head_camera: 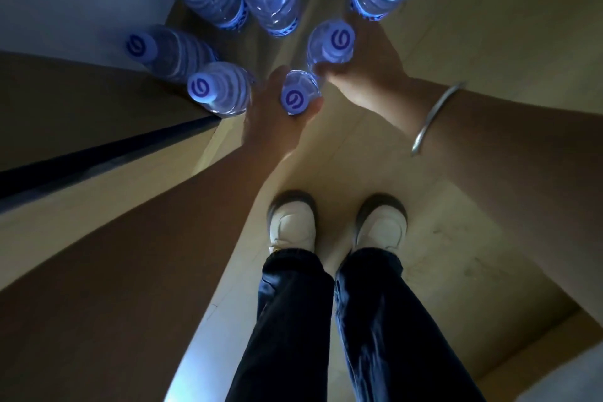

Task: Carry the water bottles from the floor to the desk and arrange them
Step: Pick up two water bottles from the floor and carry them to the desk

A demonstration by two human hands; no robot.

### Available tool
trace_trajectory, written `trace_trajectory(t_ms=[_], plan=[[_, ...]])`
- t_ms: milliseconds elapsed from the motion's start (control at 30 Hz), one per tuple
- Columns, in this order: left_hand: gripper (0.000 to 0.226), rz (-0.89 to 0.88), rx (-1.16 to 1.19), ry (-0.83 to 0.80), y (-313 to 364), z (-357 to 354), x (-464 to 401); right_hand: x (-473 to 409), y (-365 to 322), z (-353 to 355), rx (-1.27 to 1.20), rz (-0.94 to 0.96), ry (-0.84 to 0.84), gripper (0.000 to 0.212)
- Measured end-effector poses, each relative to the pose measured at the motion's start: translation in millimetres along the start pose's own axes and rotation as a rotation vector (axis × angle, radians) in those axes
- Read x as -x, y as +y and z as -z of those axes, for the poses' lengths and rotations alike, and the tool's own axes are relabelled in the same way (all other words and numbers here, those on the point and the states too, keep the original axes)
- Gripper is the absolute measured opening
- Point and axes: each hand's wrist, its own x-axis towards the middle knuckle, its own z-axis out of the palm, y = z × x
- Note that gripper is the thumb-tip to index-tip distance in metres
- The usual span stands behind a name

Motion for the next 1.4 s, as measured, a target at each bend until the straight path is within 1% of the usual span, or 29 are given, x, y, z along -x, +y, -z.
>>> trace_trajectory(t_ms=[33,100,200,267,333,467,533,633,700,833,900,967,1100,1167,1233,1300,1400], plan=[[0.061,-0.008,0.000,-0.005,0.3,1.1,0.0,-1.6,0.7,-0.5,0.004,-0.010,0.012,0.041],[0.058,-0.015,-0.023,-0.025,3.5,2.4,2.4,-0.6,4.8,-0.5,0.047,-0.018,0.032,0.046],[0.068,0.019,-0.064,-0.056,5.9,2.8,10.2,14.0,11.0,0.0,0.146,0.001,0.025,0.054],[0.071,0.056,-0.075,-0.069,11.8,7.9,24.9,33.8,9.6,3.2,0.221,-0.009,0.001,0.058],[0.070,0.101,-0.083,-0.086,22.5,18.0,44.2,56.7,5.3,9.1,0.234,-0.019,-0.001,0.060],[0.075,0.197,-0.075,-0.098,48.4,50.8,96.5,119.1,-10.0,28.1,0.257,-0.069,-0.087,0.064],[0.074,0.233,-0.072,-0.104,66.1,71.1,126.0,153.4,-22.8,43.2,0.277,-0.043,-0.117,0.063],[0.075,0.259,-0.039,-0.066,91.6,99.5,167.9,199.5,-50.5,67.3,0.285,0.055,-0.154,0.061],[0.079,0.274,-0.031,-0.024,105.8,117.6,199.4,231.3,-72.7,81.9,0.287,0.175,-0.194,0.057],[0.075,0.318,0.029,0.079,136.2,150.8,266.1,287.4,-119.7,108.9,0.378,0.395,-0.271,0.051],[0.078,0.359,0.084,0.158,149.8,168.3,303.8,313.6,-148.8,121.7,0.412,0.464,-0.294,0.052],[0.080,0.393,0.134,0.201,163.0,184.5,337.5,335.2,-173.8,131.4,0.436,0.514,-0.314,0.051],[0.076,0.430,0.188,0.337,185.4,218.1,417.6,387.9,-218.4,134.4,0.527,0.660,-0.407,0.048],[0.072,0.460,0.262,0.413,192.9,226.6,453.4,413.5,-237.7,136.2,0.553,0.696,-0.441,0.050],[0.066,0.504,0.331,0.487,196.7,232.3,492.3,443.9,-253.7,135.4,0.576,0.736,-0.499,0.057],[0.064,0.547,0.393,0.548,197.9,237.6,526.6,469.8,-265.6,131.6,0.622,0.801,-0.564,0.062],[0.061,0.590,0.473,0.686,189.4,239.0,590.7,515.6,-285.3,112.3,0.727,0.915,-0.693,0.067]])
